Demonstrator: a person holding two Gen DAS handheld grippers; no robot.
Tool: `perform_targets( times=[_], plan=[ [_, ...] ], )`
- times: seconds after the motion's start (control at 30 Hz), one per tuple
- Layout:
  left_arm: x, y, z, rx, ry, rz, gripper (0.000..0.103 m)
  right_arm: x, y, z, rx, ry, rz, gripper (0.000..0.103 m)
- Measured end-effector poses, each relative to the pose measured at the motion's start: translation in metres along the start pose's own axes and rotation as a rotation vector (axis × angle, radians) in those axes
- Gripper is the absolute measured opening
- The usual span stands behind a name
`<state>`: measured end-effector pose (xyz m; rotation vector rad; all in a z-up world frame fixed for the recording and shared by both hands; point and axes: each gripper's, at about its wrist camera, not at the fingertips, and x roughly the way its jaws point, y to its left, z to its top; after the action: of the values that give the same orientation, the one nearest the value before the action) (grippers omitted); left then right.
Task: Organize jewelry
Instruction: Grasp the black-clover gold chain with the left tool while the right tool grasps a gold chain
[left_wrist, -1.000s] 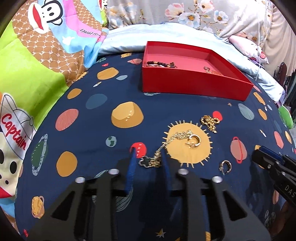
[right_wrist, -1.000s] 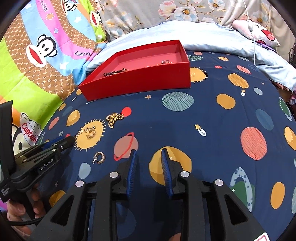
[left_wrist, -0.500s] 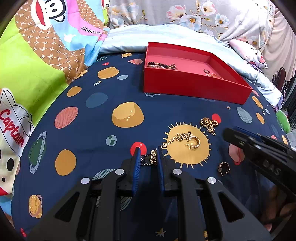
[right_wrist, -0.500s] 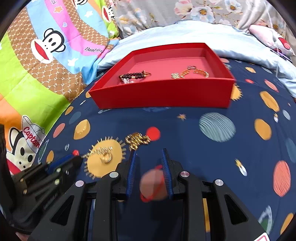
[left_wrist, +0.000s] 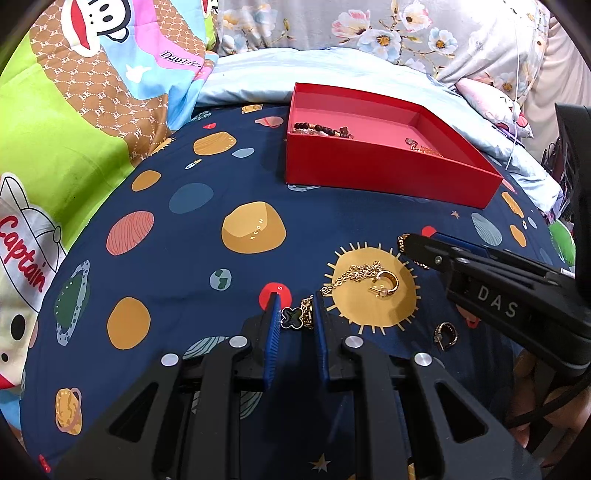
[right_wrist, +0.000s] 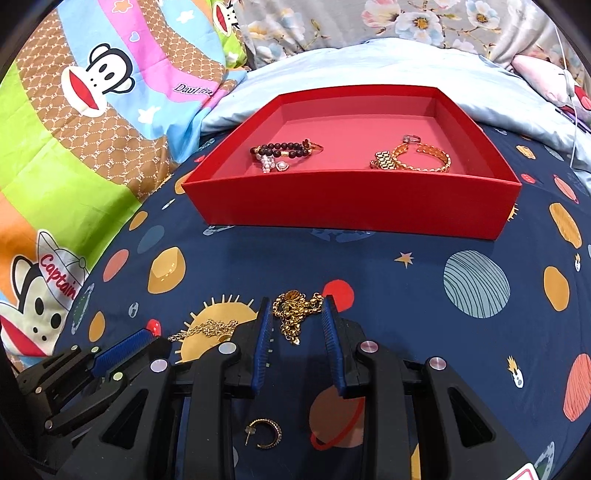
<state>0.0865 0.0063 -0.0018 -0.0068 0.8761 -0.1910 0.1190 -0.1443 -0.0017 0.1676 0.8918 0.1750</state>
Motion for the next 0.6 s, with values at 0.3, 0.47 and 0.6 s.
perform_targets(
  times=[0.3, 0.47, 0.6],
  plan=[
    [0.000, 0.000, 0.000, 0.000, 0.000, 0.001, 0.017, 0.001, -0.002, 0.000, 0.004, 0.005, -0.039, 0.009],
    [0.000, 0.001, 0.000, -0.002, 0.000, -0.001, 0.017, -0.002, -0.001, -0.002, -0.007, -0.002, -0.056, 0.006],
    [0.001, 0.000, 0.000, -0.003, -0.001, -0.004, 0.017, -0.010, -0.005, -0.005, 0.004, -0.025, -0.060, 0.004]
  ],
)
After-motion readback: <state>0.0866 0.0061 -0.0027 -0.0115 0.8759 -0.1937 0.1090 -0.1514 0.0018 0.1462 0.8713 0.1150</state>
